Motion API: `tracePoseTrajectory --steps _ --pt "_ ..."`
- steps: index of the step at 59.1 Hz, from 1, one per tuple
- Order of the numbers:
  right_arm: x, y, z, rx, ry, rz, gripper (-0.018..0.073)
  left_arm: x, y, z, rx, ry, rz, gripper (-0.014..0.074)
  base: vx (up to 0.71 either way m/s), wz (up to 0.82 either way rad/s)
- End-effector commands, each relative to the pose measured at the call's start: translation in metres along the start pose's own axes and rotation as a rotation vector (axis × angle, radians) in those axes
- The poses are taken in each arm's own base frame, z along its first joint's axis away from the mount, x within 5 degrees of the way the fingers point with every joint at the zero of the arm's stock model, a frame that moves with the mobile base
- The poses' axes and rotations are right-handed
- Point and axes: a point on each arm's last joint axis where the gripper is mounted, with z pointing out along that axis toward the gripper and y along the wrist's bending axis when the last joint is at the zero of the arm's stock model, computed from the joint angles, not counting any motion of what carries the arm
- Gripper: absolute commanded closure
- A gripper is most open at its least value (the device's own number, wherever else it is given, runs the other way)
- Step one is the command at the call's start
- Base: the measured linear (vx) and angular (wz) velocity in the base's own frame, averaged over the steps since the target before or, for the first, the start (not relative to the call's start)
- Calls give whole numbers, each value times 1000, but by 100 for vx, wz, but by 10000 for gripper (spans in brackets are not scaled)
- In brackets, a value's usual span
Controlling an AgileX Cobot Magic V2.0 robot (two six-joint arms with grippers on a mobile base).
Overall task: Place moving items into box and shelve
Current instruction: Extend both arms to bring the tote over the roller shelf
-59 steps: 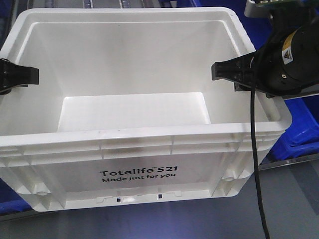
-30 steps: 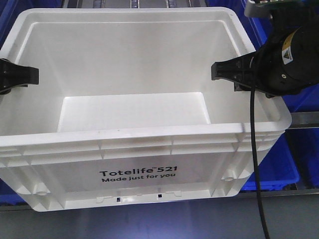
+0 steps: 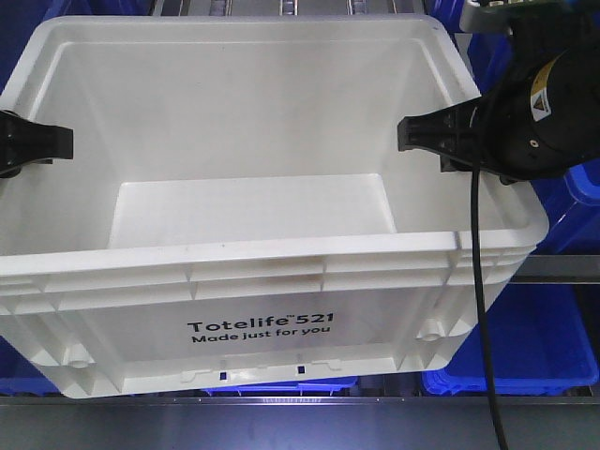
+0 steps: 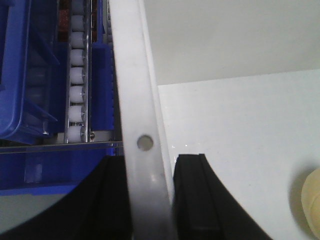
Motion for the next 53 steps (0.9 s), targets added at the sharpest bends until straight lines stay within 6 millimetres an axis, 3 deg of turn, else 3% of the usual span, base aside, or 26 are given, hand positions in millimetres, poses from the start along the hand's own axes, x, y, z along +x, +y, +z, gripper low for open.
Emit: tracePoseTrajectory --steps 1,53 --pt "-16 -12 -21 40 -162 -24 449 -20 2 -22 29 -208 40 428 10 5" --pt "-16 -12 -21 40 -162 -24 449 -20 2 -22 29 -208 40 428 9 -1"
